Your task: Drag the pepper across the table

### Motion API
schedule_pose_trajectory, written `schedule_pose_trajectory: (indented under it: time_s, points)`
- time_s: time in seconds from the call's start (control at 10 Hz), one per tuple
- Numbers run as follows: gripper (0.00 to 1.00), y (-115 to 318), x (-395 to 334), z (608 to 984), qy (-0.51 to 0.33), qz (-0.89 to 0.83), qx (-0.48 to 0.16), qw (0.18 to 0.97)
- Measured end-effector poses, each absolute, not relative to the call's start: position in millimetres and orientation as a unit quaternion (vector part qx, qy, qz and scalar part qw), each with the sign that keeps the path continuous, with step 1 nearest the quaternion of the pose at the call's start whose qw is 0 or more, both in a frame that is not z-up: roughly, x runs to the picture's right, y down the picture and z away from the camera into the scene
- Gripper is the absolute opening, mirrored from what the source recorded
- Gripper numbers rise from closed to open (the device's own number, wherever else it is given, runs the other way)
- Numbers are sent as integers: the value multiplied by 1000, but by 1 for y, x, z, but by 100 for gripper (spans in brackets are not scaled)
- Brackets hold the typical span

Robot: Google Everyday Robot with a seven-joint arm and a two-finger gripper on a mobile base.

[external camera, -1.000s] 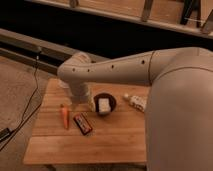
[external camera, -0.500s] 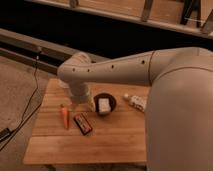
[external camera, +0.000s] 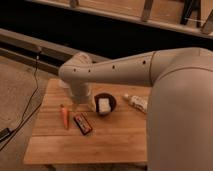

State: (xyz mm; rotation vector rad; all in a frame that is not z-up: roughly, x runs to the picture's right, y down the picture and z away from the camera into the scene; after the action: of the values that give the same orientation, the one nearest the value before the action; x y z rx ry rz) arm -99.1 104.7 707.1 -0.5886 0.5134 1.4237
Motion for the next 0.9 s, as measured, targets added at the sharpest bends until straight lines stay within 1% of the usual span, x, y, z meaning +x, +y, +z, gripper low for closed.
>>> schedule_pose_trajectory:
  time_s: [0.2,0.4,0.6,0.9]
  points:
    - [65,106,-94,715,226,629,-260,697]
    - [65,110,-99,736,217,616,-254,714]
    - [65,119,-118,751,208,592,-256,735]
    - [65,130,-156,761,193,556,-260,765]
